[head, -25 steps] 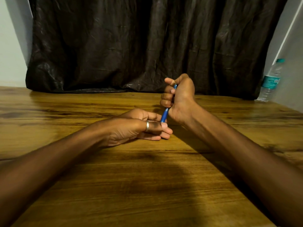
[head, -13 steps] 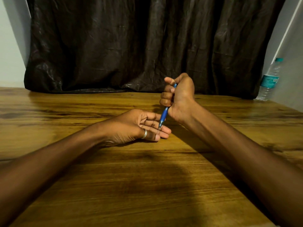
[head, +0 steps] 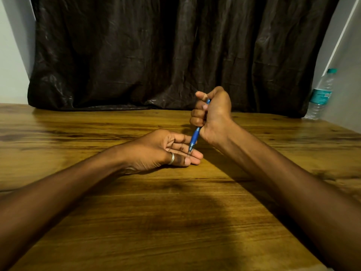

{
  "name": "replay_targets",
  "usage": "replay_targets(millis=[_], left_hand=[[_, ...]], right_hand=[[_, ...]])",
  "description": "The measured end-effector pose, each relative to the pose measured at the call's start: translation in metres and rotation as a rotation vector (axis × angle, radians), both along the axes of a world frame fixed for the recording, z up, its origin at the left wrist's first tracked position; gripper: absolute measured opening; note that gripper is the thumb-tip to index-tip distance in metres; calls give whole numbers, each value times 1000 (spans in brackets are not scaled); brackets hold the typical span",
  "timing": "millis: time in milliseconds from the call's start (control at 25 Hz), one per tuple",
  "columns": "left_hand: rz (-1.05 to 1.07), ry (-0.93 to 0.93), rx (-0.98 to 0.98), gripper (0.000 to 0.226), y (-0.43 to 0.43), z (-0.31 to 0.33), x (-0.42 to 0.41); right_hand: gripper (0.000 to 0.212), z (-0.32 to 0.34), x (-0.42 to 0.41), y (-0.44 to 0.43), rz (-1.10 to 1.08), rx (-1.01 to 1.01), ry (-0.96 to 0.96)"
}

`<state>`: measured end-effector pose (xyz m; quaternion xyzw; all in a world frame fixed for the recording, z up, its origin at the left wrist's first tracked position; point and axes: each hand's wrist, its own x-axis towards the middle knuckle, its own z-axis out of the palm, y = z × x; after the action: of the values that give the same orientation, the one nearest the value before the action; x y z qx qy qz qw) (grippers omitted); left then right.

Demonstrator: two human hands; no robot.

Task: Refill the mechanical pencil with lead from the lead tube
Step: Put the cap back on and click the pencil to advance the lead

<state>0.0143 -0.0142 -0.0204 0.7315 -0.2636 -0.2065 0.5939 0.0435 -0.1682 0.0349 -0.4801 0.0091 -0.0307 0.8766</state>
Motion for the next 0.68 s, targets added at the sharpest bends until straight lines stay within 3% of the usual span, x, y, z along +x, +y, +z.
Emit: replay_targets(millis=[320, 680], left_hand=[[-5, -5, -49, 50, 0, -1, -2], [16, 11, -95, 50, -3, 0, -6]], right_hand=[[20, 0, 0, 0, 7, 9, -6], [21, 0, 1, 0, 11, 18, -4]])
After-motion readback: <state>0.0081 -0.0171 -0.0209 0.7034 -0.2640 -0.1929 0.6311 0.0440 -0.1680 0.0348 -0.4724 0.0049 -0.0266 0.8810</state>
